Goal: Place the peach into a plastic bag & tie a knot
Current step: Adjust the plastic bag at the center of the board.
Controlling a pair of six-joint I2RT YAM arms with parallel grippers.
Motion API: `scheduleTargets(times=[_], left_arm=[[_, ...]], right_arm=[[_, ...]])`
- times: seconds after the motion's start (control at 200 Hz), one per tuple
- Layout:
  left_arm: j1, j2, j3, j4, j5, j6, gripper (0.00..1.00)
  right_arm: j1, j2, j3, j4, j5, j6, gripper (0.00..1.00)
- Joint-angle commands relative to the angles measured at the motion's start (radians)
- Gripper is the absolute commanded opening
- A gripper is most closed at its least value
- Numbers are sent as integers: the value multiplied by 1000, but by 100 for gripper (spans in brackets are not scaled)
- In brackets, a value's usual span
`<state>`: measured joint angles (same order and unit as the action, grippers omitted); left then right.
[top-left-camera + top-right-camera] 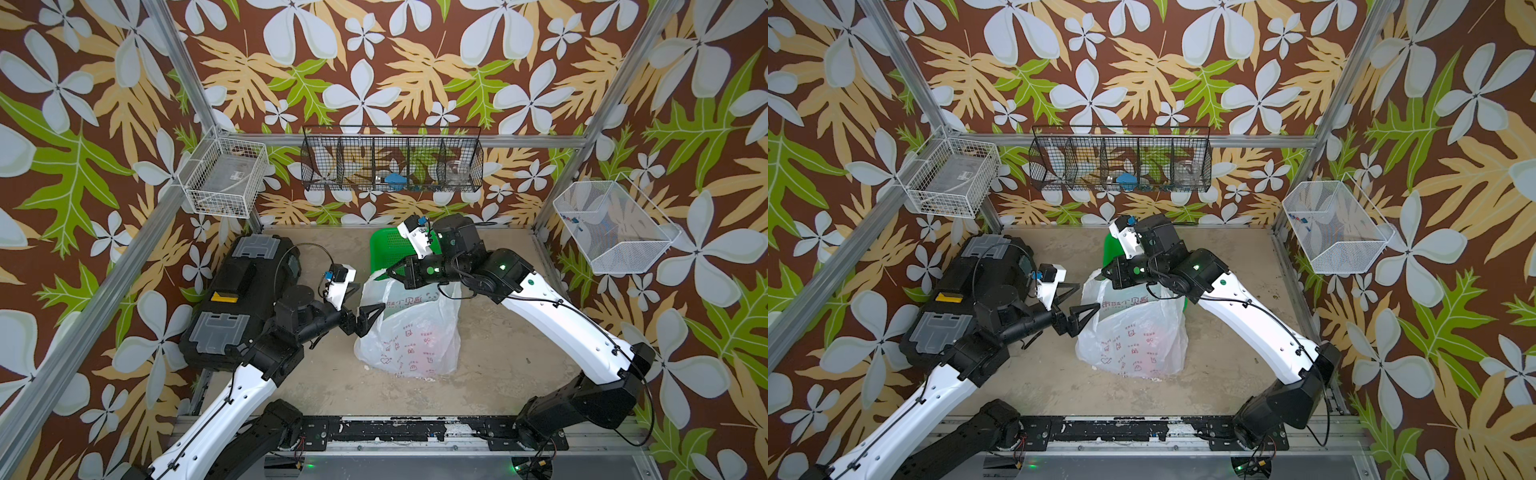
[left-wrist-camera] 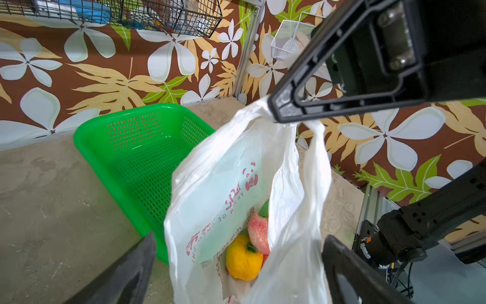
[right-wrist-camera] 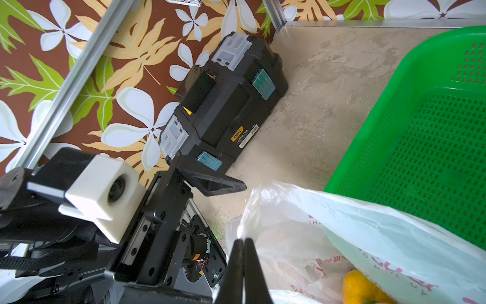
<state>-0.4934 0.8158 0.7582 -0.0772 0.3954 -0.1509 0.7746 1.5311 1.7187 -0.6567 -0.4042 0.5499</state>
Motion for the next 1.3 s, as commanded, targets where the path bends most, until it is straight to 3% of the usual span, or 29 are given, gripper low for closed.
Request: scheduleTargets(times=[0.0, 0.26, 0.425, 0.556, 0.706, 1.041, 1.126, 1.211, 1.291], left_arm=[[-1, 22, 12, 74, 35, 34, 100], [1, 104, 14, 314, 276, -14, 100], [8, 170, 60, 273, 290, 82, 100], [15, 246, 80, 282, 398, 91, 100], [15, 298, 61, 303, 539, 14, 86], [15, 196, -48, 410, 425, -16, 58], [15, 220, -41, 419, 425, -25, 59], [15, 243, -30, 429, 429, -27, 73], [15, 264, -28, 458, 425, -31, 72]], right_arm=[[0, -11, 3, 23, -48, -3, 0], [-3, -24, 22, 0, -87, -50, 0], [-3, -40, 26, 11, -124, -66, 0], [-10, -49, 19, 29, -140, -67, 0], [-43, -67, -12, 65, -143, -49, 0], [-64, -75, -58, 151, -183, 16, 0], [-64, -78, -66, 169, -183, 31, 0], [-63, -78, -76, 189, -216, 51, 0], [-63, -81, -82, 203, -228, 64, 0]])
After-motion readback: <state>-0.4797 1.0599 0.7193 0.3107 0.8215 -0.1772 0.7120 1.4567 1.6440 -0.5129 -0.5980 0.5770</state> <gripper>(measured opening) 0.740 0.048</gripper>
